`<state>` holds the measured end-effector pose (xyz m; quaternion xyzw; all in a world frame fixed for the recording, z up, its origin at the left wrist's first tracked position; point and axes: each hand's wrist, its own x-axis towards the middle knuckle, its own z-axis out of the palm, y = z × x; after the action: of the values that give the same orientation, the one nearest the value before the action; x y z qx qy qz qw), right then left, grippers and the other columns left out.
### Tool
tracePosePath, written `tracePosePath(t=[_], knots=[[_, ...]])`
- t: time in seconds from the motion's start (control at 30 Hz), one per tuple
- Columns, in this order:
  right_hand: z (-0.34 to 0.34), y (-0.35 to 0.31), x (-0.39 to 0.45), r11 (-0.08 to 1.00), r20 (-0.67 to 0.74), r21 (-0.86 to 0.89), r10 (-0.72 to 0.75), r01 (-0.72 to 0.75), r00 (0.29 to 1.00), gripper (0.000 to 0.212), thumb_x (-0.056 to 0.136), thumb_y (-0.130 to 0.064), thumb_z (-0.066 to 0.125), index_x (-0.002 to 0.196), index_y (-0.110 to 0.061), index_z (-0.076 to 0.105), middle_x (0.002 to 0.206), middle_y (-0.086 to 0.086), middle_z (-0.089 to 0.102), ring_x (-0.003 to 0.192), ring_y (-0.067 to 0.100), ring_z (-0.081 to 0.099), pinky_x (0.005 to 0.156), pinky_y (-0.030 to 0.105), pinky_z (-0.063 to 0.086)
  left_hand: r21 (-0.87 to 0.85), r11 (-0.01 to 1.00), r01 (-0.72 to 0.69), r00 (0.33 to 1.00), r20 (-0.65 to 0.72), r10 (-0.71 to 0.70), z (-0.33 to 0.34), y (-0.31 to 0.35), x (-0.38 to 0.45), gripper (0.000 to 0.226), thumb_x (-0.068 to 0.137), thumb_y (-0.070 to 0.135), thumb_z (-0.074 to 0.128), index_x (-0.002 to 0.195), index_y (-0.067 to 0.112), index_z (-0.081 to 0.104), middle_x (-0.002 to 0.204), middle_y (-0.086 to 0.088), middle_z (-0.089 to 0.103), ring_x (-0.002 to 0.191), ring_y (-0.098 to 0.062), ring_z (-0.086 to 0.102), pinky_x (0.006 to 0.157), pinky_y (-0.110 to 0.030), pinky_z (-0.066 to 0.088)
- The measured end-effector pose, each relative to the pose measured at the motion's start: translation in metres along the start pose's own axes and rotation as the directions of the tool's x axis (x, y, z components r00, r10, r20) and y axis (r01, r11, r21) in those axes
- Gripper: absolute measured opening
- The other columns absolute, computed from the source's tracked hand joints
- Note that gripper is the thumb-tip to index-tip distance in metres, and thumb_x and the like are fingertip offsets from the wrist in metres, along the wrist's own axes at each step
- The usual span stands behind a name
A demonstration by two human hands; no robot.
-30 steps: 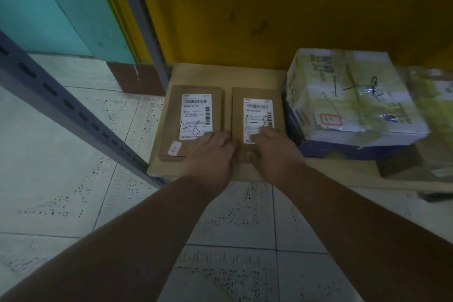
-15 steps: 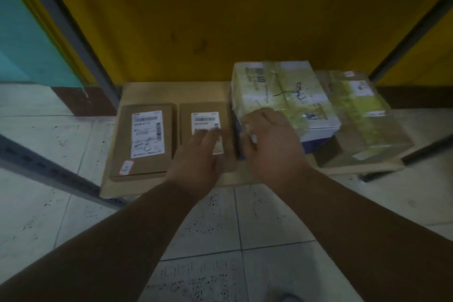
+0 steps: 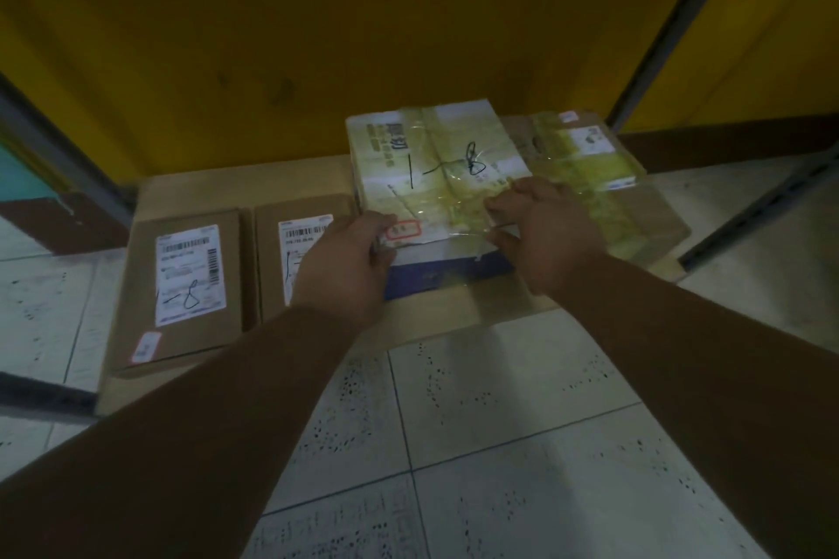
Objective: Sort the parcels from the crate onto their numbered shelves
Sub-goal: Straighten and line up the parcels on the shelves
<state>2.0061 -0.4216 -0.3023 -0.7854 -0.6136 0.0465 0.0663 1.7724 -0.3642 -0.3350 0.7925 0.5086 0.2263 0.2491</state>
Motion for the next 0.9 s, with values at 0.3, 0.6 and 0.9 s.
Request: tracePosePath(t=[0.3, 0.6, 0.9], knots=[[0.005, 0.014, -0.018, 0.999, 0.041, -0.022, -0.027, 0.028, 0.999, 0.039, 0.092, -0.041, 0.064, 0.13, -0.031, 0.063, 0.14, 0.01, 0.053, 0.134, 0.034, 0.041, 0.112, 0.046, 0.032, -0.016, 1.0, -0.022, 0.999, 0.034, 0.023, 0.0, 0.006, -0.022, 0.035, 0.095, 0.022, 0.06, 0.13, 0.03, 0.06, 0.125, -0.001, 0.059, 0.112, -0.02, 0.054, 0.087, -0.025, 0.038], [-0.017, 0.024, -0.034, 0.997, 0.055, 0.065, -0.049, 0.045, 0.997, 0.056, 0.09, -0.032, 0.067, 0.143, -0.025, 0.05, 0.148, 0.009, 0.042, 0.137, 0.03, 0.037, 0.114, 0.039, 0.032, 0.166, 0.984, 0.067, 0.992, -0.113, -0.049, 0.002, 0.045, -0.047, 0.046, 0.084, 0.019, 0.064, 0.128, 0.028, 0.055, 0.131, -0.01, 0.044, 0.113, -0.032, 0.049, 0.092, -0.043, 0.046], [-0.046, 0.137, -0.043, 1.0, -0.028, 0.015, 0.01, -0.01, 1.0, 0.05, 0.084, -0.027, 0.069, 0.133, -0.02, 0.059, 0.133, 0.013, 0.055, 0.118, 0.038, 0.053, 0.095, 0.046, 0.05, 0.117, 0.962, -0.248, 0.947, 0.237, 0.215, 0.065, 0.122, -0.055, 0.036, 0.093, 0.029, 0.053, 0.129, 0.03, 0.05, 0.125, 0.007, 0.05, 0.111, -0.016, 0.053, 0.093, -0.034, 0.047]])
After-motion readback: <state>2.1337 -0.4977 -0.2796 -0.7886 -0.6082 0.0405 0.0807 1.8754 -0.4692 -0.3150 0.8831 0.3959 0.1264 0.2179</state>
